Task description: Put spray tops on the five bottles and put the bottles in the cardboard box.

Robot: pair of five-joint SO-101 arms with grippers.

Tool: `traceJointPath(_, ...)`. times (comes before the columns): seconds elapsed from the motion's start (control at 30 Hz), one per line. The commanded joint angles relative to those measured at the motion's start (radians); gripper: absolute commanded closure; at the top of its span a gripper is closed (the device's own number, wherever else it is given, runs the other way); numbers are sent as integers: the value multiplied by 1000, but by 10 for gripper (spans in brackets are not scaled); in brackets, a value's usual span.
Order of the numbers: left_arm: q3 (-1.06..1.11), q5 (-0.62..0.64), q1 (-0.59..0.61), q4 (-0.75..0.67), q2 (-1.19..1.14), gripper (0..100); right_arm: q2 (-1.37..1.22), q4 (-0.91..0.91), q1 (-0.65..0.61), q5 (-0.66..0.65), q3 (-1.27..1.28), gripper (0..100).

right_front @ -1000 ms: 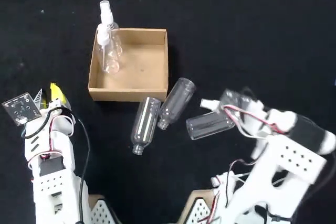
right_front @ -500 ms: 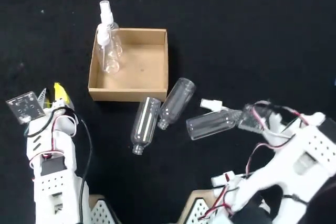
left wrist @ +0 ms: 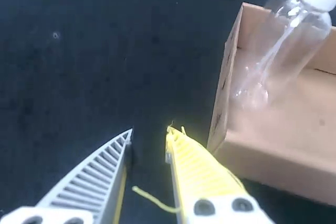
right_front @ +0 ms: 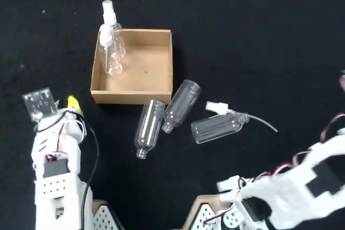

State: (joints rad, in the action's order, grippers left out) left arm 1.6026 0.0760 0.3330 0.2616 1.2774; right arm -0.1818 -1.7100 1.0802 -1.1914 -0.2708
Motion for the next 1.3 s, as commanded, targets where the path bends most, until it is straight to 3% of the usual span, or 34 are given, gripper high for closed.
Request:
traceJointPath(0.0, -375, -44, -15, 342, 14, 906, -159, -46, 101, 95, -409, 727)
traceJointPath(0.1, -607, -163, -79, 554, 9, 906, -263, -48, 146, 115, -547, 727)
traceJointPath(0.27, -849, -377, -297, 790, 5, 906, -361, -49, 181, 169, -671, 727)
traceJointPath(0.57, -1001, -517, -750, 905, -325, 906, -372, -49, 204, 226, -691, 727)
traceJointPath(0.7, -1007, -512, -937, 876, -468, 905, -374, -48, 252, 224, -720, 727)
traceJointPath(0.87, -960, -451, -1136, 736, -594, 905, -377, -46, 341, 224, -823, 727)
traceJointPath(1.1, -842, -321, -1313, 384, -766, 905, -374, -48, 396, 218, -858, 727)
traceJointPath(1.27, -854, -307, -1386, 273, -891, 884, -377, -49, 390, 218, -857, 727)
